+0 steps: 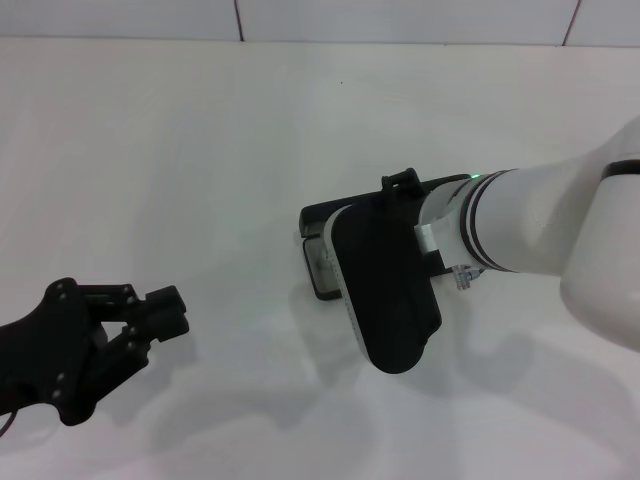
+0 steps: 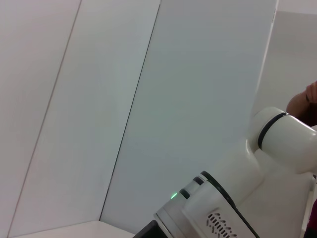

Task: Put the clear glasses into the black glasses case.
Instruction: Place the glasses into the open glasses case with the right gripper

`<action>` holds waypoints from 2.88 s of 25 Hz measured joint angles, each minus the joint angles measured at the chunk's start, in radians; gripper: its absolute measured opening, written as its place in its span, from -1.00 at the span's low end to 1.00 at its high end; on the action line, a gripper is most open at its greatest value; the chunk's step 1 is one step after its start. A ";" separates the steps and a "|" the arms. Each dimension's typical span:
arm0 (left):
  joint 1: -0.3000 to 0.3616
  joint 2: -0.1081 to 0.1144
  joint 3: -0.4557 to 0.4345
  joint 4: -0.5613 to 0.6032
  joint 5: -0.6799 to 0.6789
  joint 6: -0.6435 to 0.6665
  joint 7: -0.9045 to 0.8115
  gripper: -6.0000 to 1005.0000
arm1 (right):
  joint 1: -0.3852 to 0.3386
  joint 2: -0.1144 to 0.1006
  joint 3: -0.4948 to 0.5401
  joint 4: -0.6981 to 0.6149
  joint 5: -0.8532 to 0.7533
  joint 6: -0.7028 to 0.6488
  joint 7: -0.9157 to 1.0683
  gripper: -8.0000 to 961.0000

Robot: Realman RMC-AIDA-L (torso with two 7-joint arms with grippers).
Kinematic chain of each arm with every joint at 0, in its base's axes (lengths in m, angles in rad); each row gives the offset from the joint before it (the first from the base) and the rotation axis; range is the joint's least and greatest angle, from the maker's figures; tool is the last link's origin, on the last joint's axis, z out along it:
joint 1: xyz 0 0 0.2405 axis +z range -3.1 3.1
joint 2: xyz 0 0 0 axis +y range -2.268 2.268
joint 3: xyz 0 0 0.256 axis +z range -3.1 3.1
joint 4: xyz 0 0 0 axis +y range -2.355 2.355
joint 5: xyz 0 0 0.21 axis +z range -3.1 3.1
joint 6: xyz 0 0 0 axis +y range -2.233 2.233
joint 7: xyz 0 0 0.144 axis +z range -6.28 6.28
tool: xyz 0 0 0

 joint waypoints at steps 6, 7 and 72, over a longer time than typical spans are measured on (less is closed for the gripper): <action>0.000 0.000 0.000 -0.001 0.001 0.000 0.002 -0.74 | 0.000 0.000 -0.003 0.004 -0.002 -0.006 -0.001 -0.50; 0.000 0.000 0.000 -0.001 0.001 0.000 0.003 -0.74 | 0.000 0.000 -0.003 0.001 -0.002 -0.007 -0.001 -0.47; 0.026 0.001 -0.003 -0.001 0.000 0.000 0.025 -0.75 | -0.080 0.000 0.000 -0.136 0.013 -0.110 0.000 -0.57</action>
